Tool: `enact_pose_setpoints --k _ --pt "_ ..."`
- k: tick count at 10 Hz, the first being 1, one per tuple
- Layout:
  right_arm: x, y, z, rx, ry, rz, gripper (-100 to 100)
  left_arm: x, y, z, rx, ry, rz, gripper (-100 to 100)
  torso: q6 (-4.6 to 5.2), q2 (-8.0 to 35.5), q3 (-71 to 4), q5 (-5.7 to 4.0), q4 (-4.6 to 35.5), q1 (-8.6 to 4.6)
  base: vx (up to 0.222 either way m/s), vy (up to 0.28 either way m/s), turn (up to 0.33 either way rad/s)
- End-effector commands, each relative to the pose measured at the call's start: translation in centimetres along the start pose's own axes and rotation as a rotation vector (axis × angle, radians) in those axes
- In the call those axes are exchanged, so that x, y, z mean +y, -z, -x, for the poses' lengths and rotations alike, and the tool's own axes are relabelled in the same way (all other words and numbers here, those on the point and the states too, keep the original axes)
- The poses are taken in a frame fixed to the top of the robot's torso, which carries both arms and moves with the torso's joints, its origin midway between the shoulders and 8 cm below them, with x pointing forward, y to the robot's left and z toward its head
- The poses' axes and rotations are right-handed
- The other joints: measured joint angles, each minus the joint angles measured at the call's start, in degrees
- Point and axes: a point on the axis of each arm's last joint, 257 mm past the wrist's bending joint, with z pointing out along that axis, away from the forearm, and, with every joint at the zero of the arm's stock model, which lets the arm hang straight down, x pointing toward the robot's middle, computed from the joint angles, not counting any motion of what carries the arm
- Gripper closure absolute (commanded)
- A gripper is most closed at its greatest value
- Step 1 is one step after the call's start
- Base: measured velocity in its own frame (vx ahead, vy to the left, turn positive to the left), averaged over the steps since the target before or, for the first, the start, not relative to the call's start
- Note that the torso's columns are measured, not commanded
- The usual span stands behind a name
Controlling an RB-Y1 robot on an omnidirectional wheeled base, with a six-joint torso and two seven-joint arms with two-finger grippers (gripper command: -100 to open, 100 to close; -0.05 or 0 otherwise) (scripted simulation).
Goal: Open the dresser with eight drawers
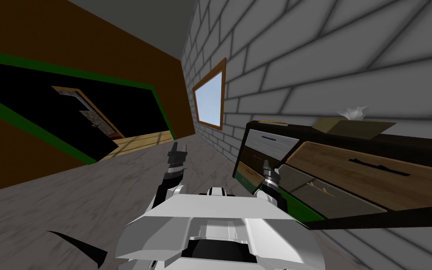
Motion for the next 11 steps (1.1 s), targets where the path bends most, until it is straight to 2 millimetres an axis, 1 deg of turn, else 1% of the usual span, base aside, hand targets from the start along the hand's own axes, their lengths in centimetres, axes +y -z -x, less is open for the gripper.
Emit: enact_pose_setpoints --k 1,2,3,4,5,6,7,8,11 --pt "1.0 0.0 0.6 -0.001 -0.09 0.029 -100 0.0 0.0 0.0 0.0 0.0 0.0 0 -0.03 0.0 0.0 0.0 0.0 0.0 -0.013 -0.014 0.074" --pt "1.8 0.0 1.1 0.0 -0.128 0.053 -100 0.0 0.0 0.0 0.0 0.0 0.0 0 0.02 0.0 0.0 0.0 0.0 -0.01 -0.018 -0.014 0.139" --pt "1.8 0.0 1.1 0.0 -0.153 0.053 -100 0.0 0.0 0.0 0.0 0.0 0.0 0 -0.02 0.0 0.0 -0.01 0.0 -0.01 -0.015 -0.015 0.076" --pt "2.6 0.0 1.6 0.003 -0.194 0.076 -100 0.0 0.0 0.0 0.0 0.0 0.0 0 0.01 0.0 0.0 0.0 0.0 -0.02 -0.016 -0.017 0.14" --pt "2.6 0.0 1.6 0.003 -0.213 0.076 -100 0.0 0.0 0.0 0.0 0.0 0.0 0 -0.02 0.0 0.0 -0.01 0.0 -0.02 -0.016 -0.015 0.079" --pt "3.3 0.0 2.1 0.007 -0.253 0.097 -100 0.0 0.0 0.0 0.0 0.0 0.0 0 0.01 0.0 0.0 0.0 0.0 -0.01 -0.02 -0.014 0.14" --pt "3.3 0.0 2.1 0.007 -0.27 0.097 -100 0.0 0.0 0.0 0.0 0.0 0.0 0 -0.02 0.0 0.0 0.0 0.0 0.0 -0.016 -0.013 0.068" --pt "3.9 0.0 2.5 0.012 -0.312 0.118 -100 0.0 0.0 0.0 0.0 0.0 0.0 0 0.01 0.0 0.0 0.0 0.0 0.0 -0.019 -0.014 0.114" --pt "4.4 0.0 3.0 0.018 -0.374 0.136 -100 0.0 0.0 0.0 0.0 0.0 0.0 0 -0.02 0.0 0.0 -0.01 0.0 -0.01 -0.014 -0.013 0.091"
